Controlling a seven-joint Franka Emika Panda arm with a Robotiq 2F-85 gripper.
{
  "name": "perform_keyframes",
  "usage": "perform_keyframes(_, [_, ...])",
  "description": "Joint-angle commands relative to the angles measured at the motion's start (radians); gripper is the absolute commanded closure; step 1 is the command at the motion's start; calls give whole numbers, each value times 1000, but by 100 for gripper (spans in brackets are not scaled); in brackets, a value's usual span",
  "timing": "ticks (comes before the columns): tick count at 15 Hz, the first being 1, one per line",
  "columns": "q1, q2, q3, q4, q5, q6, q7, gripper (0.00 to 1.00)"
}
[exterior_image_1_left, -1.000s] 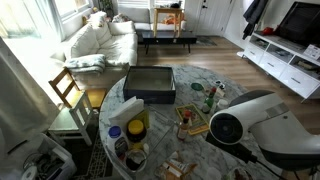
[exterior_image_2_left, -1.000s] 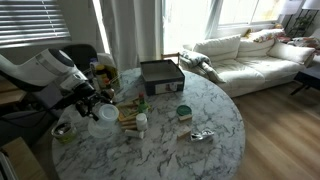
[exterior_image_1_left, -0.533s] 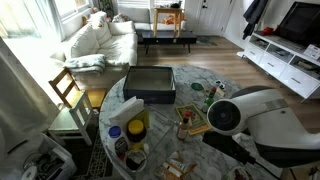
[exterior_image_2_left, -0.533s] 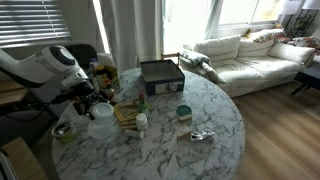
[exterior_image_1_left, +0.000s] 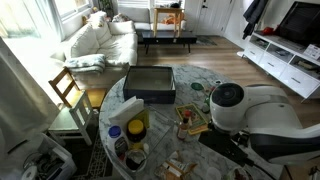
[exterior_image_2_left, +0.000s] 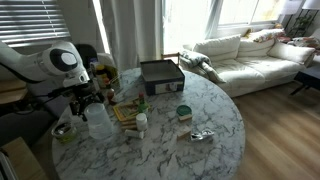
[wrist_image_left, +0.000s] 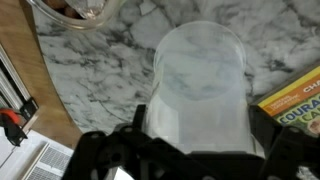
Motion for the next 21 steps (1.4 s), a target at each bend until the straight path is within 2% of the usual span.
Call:
perform_keyframes(1, [-16, 23, -31, -19, 212, 68, -162, 0])
perform_keyframes(10, [-43, 85, -47, -22, 830, 34, -600, 0])
perform_keyframes(13, [-54, 46, -44, -2, 1004, 22, -733, 0])
perform_keyframes(16, [-61, 2, -43, 10, 1184, 22, -928, 0])
perform_keyframes(20, [-44, -36, -45, 6, 1259, 6, -1133, 0])
perform_keyframes(21, [-30, -39, -41, -2, 1209, 39, -1137, 0])
